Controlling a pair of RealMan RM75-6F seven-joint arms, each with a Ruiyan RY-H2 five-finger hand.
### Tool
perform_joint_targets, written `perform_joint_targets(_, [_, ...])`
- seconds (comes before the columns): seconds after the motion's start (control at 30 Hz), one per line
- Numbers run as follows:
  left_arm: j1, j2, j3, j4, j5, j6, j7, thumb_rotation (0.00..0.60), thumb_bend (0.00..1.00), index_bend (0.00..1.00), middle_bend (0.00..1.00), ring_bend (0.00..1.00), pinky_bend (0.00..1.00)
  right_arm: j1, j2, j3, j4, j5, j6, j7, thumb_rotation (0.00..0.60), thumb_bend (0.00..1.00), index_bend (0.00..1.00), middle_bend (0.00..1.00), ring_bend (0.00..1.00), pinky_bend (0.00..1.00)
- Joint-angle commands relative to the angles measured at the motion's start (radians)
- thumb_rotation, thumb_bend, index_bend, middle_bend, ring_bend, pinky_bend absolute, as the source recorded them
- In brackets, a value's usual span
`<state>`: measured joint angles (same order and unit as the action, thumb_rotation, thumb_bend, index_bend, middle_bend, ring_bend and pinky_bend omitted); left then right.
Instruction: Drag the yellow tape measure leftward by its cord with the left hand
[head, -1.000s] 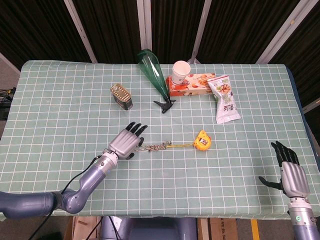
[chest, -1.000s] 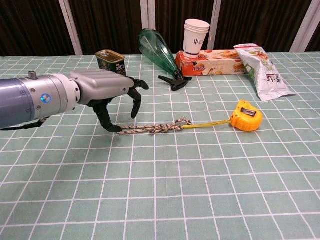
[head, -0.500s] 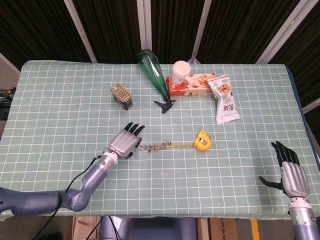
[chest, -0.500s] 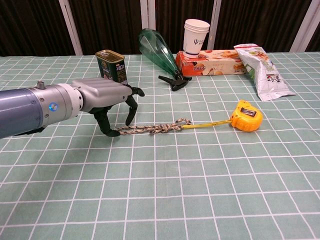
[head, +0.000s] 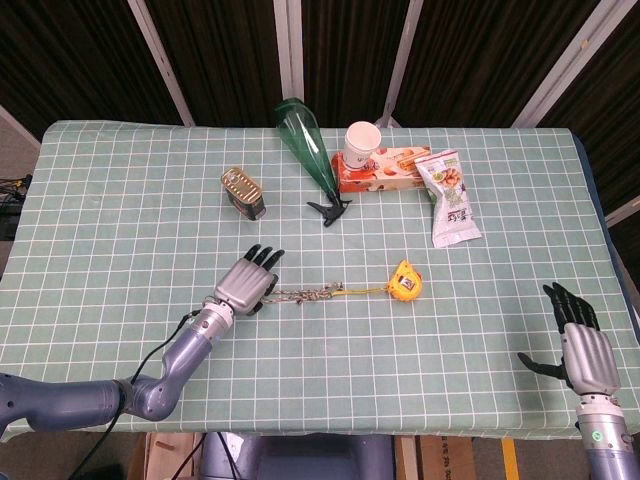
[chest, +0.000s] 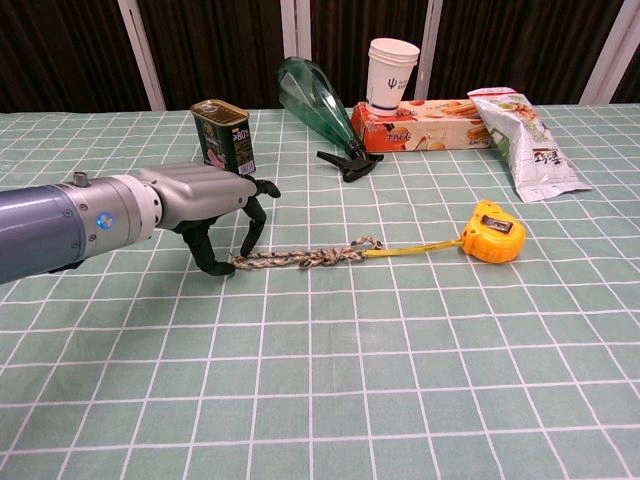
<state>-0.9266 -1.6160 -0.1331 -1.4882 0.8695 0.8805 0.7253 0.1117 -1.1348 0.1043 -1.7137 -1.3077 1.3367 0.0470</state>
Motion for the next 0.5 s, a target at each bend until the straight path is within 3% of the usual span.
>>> perform_joint_targets(0.03, [-0.003,-0.004,0.002,0.005,-0.001,-0.001,-0.005,0.6,0.41,0.52,0.0,0.0,0.0,0.0,0.0,0.0,0.0,0.0,0.0,0.0,0.6,0.17,0.0,0.0,0.0,0.0])
perform_joint_targets(0.5, [-0.014,-0.012,0.017,0.025,-0.007,-0.009,-0.025,0.6,0.43,0.54,0.01,0.0,0.0,0.001,0.0,0.0,0.001,0.002,-0.003,0.0,0.6,0.17,0.0,0.0,0.0,0.0])
